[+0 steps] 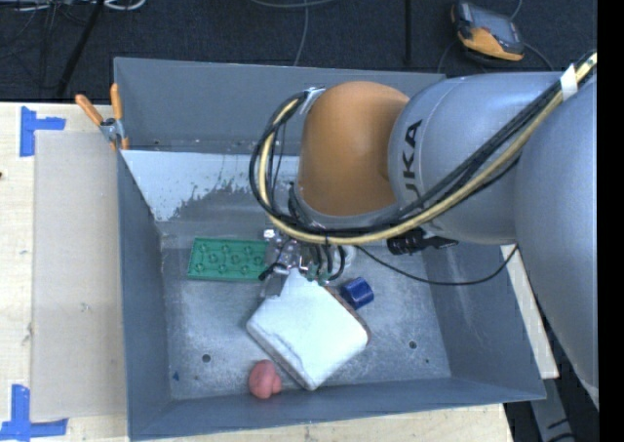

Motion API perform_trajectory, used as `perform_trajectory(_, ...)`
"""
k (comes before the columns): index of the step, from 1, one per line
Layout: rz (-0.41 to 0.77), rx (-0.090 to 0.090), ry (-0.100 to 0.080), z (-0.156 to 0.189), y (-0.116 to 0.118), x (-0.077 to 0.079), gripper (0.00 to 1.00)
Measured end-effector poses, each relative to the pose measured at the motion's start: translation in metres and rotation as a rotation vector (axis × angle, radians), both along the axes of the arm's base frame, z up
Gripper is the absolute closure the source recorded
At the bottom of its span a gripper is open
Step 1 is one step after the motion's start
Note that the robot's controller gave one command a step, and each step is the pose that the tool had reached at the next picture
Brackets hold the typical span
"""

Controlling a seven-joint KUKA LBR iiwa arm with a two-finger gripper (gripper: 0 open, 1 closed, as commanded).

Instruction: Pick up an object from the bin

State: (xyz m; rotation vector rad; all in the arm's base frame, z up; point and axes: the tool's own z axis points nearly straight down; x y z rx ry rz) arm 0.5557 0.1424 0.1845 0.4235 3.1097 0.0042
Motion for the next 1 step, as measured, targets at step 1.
perform_trajectory(1,-0.005,-0.003,0.002,0.0303,-0.0291,0.0014,1.00)
